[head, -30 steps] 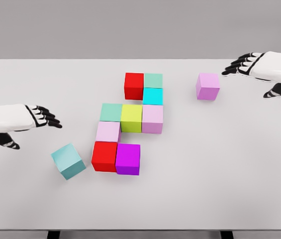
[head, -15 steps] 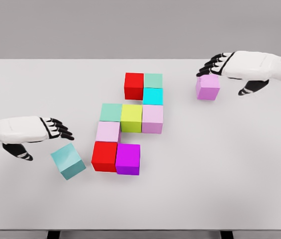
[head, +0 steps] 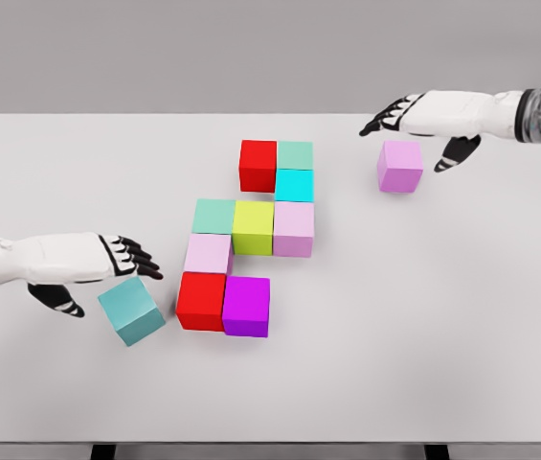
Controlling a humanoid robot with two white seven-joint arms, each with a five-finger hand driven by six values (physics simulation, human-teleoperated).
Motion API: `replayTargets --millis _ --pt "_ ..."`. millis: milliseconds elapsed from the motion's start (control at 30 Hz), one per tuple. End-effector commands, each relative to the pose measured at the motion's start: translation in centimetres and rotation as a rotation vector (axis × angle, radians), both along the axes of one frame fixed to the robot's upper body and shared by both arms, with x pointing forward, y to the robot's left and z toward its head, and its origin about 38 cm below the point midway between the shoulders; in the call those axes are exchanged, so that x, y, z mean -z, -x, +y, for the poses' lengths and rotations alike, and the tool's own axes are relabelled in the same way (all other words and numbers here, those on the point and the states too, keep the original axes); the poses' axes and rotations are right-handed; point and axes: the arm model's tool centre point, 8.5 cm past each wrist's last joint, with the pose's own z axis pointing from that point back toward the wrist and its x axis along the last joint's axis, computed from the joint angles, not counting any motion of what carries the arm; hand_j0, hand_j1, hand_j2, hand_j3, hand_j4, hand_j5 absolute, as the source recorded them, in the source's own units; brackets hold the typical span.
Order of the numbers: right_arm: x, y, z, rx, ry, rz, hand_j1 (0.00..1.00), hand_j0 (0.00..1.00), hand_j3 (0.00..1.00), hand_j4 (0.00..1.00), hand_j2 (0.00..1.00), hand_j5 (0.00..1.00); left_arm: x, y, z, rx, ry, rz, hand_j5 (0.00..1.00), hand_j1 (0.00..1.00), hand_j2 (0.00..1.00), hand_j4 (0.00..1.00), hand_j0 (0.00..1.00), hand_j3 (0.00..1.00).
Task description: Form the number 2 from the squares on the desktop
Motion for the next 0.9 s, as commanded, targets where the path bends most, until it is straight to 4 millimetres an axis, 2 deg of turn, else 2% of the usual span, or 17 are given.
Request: replayTargets --millis 0,200,433,633,767,867 --pt "1.3 -0.6 0.4 0.013 0.008 0.025 1.00 1.00 1.00 1.00 1.00 1.00 0.1 0.0 -0.2 0.001 0.006 0.005 1.00 1.00 1.00 1.00 1.00 1.00" --pt "1.7 -1.7 0.4 0.042 0.024 0.030 1.00 1.00 1.00 1.00 1.00 1.00 0.7 0.2 -0.9 0.022 0.002 0.014 1.00 1.00 1.00 1.00 1.00 1.00" --pt "2.6 -2.6 1.9 0.036 0.059 0.047 1.00 1.00 1.00 1.00 1.00 1.00 1.2 0.3 -1.3 0.039 -0.012 0.009 1.00 1.00 1.00 1.00 1.00 1.00" --pt "3.1 -3.8 1.9 0.069 0.080 0.070 1.00 1.00 1.00 1.00 1.00 1.00 1.3 0.3 -1.4 0.041 -0.013 0.011 1.00 1.00 1.00 1.00 1.00 1.00" --pt "3.1 -4.4 0.9 0.111 0.100 0.075 1.00 1.00 1.00 1.00 1.00 1.00 1.4 0.3 -1.6 0.046 -0.013 0.011 1.00 1.00 1.00 1.00 1.00 1.00" --pt "3.3 -4.7 1.3 0.112 0.098 0.080 1.00 1.00 1.00 1.00 1.00 1.00 1.6 0.3 -1.8 0.054 -0.023 0.004 1.00 1.00 1.00 1.00 1.00 1.00"
